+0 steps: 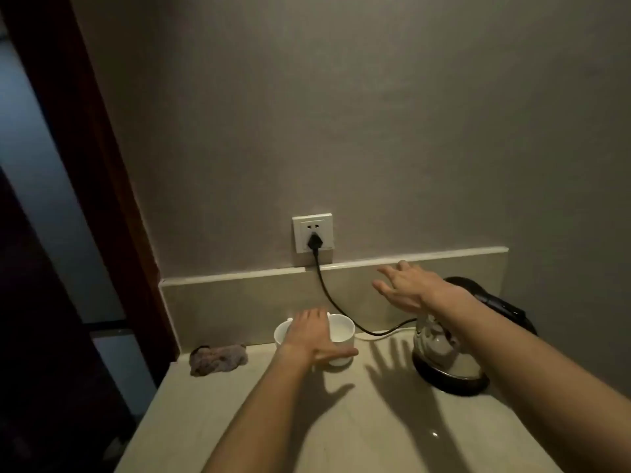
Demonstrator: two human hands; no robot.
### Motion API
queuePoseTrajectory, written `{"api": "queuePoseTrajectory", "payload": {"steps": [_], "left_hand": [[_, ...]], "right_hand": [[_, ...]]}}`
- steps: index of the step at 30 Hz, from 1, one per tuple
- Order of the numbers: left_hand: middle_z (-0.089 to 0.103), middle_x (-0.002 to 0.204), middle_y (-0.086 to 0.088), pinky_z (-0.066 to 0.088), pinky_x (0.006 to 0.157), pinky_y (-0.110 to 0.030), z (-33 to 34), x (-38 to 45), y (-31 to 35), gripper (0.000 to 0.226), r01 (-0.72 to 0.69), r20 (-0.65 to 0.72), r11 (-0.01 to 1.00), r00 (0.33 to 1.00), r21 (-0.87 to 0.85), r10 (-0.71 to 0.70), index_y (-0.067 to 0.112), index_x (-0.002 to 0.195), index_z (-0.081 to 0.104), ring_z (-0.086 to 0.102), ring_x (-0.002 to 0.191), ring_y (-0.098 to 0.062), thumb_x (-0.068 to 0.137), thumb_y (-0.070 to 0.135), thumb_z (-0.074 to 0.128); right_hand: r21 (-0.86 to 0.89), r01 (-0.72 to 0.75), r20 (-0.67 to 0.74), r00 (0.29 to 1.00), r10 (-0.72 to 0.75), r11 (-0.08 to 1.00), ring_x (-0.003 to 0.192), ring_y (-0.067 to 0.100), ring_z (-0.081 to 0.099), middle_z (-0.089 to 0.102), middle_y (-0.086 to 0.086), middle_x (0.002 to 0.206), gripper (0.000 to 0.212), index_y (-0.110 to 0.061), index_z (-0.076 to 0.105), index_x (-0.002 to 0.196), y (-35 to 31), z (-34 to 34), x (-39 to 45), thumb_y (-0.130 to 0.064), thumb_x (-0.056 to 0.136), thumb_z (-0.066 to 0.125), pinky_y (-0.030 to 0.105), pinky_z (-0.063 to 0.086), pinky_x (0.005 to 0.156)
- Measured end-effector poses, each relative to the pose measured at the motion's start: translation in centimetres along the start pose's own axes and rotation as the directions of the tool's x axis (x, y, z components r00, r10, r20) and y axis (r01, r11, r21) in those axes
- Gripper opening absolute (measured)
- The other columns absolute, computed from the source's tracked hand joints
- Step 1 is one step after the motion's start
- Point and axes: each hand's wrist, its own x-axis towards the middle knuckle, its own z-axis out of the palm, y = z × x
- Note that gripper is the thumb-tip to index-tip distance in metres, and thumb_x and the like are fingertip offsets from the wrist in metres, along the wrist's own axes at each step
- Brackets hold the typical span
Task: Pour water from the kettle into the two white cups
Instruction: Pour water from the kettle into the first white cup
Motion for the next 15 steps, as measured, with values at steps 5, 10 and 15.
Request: {"api": "queuePoseTrajectory", "payload": {"steps": [5,10,15], "left_hand": [[0.059,0.126,-0.012,0.036,0.100,-0.039,1.7,1.4,0.7,0.086,0.053,-0.081,0.998,0.995,0.047,-0.049,0.008,0.125,0.054,0.052,0.116,-0.030,0.079,0.080,0.056],[0.058,0.126,-0.012,0.039,0.097,-0.037,2.7,2.3,1.0,0.075,0.098,-0.099,0.994,0.990,-0.049,-0.102,0.007,0.128,0.052,0.053,0.116,-0.029,0.079,0.062,0.067],[0.060,0.115,-0.009,0.042,0.092,-0.038,3.3,1.8,1.3,0.072,0.060,-0.115,0.982,0.990,-0.178,-0.082,0.010,0.116,0.056,0.053,0.109,-0.028,0.068,0.062,0.074]], "right_hand": [[0.006,-0.060,-0.042,0.997,0.060,0.998,0.137,0.039,0.041,0.037,0.018,0.154,0.064,-0.029,0.029,0.155,4.2,0.1,-0.6,-0.061,0.100,0.025,0.052,0.038,0.109],[-0.005,-0.064,-0.081,0.995,0.064,0.998,0.132,0.038,0.046,0.044,0.019,0.147,0.062,-0.025,0.035,0.152,6.1,0.5,-1.1,-0.058,0.101,0.027,0.049,0.041,0.106],[-0.015,-0.048,-0.078,0.996,0.047,0.999,0.131,0.037,0.046,0.045,0.020,0.146,0.060,-0.023,0.037,0.151,6.3,0.6,-1.5,-0.055,0.103,0.026,0.047,0.040,0.105]]}}
